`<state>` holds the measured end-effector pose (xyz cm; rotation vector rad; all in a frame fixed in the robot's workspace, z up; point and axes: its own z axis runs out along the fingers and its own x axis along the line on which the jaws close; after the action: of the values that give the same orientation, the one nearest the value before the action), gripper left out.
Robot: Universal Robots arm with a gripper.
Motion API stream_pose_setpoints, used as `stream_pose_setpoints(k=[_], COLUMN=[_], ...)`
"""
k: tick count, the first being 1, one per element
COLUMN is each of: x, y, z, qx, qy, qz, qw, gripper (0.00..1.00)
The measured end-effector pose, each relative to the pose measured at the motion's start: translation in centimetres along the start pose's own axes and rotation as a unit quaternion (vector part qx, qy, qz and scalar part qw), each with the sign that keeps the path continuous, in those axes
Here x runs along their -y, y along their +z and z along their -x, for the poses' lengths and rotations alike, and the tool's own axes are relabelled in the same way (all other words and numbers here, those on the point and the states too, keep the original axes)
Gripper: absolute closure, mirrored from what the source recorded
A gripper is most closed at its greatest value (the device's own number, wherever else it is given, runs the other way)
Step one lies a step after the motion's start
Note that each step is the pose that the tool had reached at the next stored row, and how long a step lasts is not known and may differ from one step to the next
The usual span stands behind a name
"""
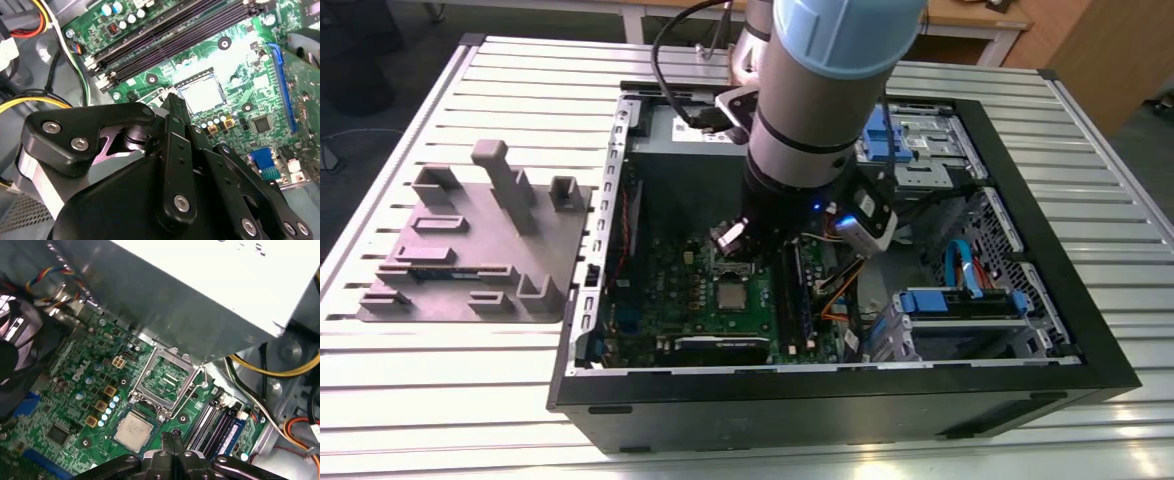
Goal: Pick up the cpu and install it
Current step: 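Close the cpu cover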
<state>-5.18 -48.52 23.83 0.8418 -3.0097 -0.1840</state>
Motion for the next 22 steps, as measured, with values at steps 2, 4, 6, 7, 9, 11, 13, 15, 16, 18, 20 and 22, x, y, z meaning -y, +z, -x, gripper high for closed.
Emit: stream_pose_setpoints(k=[2, 4, 6, 7, 9, 11, 13, 15, 16, 18, 20, 22], x=[0.13, 0.24, 0.32, 0.39, 0.49, 0.45, 0.45, 0.45, 0.46, 0.46, 0.46, 0.37], y=[-0.01, -0.02, -0.02, -0.03, -0.02, 0.01, 0.07, 0.11, 0.13, 0.18, 0.24, 0.3], z=[0.23, 0.5, 0.8, 0.98, 1.31, 1.41, 1.41, 1.41, 1.41, 1.41, 1.41, 1.57], qx=[0.0044, 0.0067, 0.0073, 0.0072, 0.0071, 0.0067, 0.0055, 0.0037, 0.0028, 0.0016, 0.001, 0.0007], qy=[-0.001, -0.001, -0.001, -0.001, -0.002, -0.006, -0.016, -0.034, -0.043, -0.059, -0.07, -0.075], qz=[0.0074, 0.011, 0.0121, 0.0121, 0.0121, 0.0122, 0.0124, 0.0126, 0.0127, 0.0126, 0.0126, 0.0131], qw=[0.99996, 0.99992, 0.9999, 0.9999, 0.9999, 0.99989, 0.99978, 0.99935, 0.99901, 0.99817, 0.99746, 0.99711], gripper=[0.9, 0.9, 0.9, 0.9, 0.9, 0.9, 0.9, 0.9, 0.9, 0.9, 0.9, 0.9])
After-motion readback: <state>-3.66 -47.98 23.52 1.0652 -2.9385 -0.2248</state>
